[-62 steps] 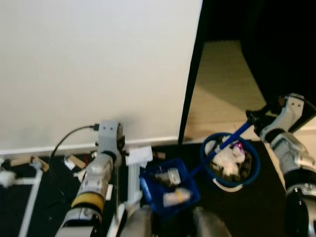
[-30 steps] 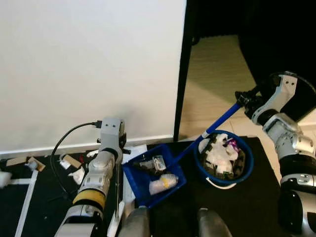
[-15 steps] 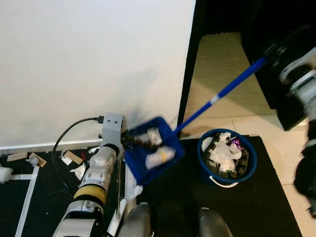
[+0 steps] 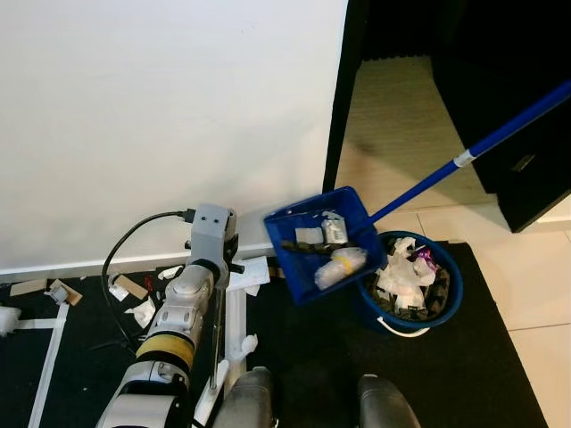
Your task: Sweep floor
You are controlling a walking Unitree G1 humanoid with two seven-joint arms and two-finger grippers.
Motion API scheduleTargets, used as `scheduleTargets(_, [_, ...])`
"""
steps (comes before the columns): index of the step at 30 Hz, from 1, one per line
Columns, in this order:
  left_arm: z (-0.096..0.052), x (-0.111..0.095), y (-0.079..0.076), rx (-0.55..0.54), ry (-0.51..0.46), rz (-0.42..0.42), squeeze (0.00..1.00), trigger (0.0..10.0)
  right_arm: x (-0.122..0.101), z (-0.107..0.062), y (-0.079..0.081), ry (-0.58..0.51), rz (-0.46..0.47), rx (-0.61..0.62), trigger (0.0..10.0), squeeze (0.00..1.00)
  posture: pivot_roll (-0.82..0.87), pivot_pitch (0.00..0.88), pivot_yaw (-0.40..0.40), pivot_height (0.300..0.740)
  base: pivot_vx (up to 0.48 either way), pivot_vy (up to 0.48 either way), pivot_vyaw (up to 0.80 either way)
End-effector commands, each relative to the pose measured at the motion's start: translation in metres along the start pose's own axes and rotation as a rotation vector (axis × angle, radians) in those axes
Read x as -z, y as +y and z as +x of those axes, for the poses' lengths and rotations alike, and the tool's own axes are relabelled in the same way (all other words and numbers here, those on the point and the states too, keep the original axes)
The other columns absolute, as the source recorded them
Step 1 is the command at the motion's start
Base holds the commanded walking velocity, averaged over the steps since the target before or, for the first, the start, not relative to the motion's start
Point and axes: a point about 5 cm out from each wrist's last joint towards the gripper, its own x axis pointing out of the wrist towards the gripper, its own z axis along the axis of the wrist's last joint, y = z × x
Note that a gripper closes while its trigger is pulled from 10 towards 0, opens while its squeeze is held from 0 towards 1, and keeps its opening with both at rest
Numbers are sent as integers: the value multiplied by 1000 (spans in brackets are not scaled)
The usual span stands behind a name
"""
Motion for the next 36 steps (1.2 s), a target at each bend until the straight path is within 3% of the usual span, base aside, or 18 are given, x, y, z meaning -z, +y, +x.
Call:
scheduleTargets(1, [-1,10,-10,36,28,-47,0,10000,-16,-6,-10,-32,-23,41,10000,0,-23,36,7,740,0,0,0])
scheduleTargets(8, [-2,11,-8,35,35,-49,0,10000,-41,-17,-28,-75,-66,108,10000,0,-20,48,7,740,0,0,0])
scheduleTargets(12, [-3,12,-8,31,33,-48,0,10000,-61,-28,-39,-142,-206,161,10000,0,-24,53,11,740,0,0,0])
scheduleTargets(17, [-4,12,-8,24,22,-47,0,10000,-82,-34,-37,-303,-193,141,10000,0,-28,60,15,740,0,0,0])
scheduleTargets(21, [-4,9,-7,19,-1,-35,0,10000,-91,-35,-28,-422,-240,101,10000,0,-33,66,20,740,0,0,0])
scheduleTargets(28, [-3,8,-7,14,-9,-33,0,10000,-81,-31,-21,-474,-261,59,10000,0,-35,69,21,740,0,0,0])
scheduleTargets(30, [-3,7,-7,13,-16,-34,0,10000,-72,-29,-15,-472,-378,42,10000,0,-32,71,25,740,0,0,0])
scheduleTargets(36, [-4,8,-7,9,-18,-39,0,10000,-66,-31,-7,-541,-433,1,10000,0,-27,71,25,740,0,0,0])
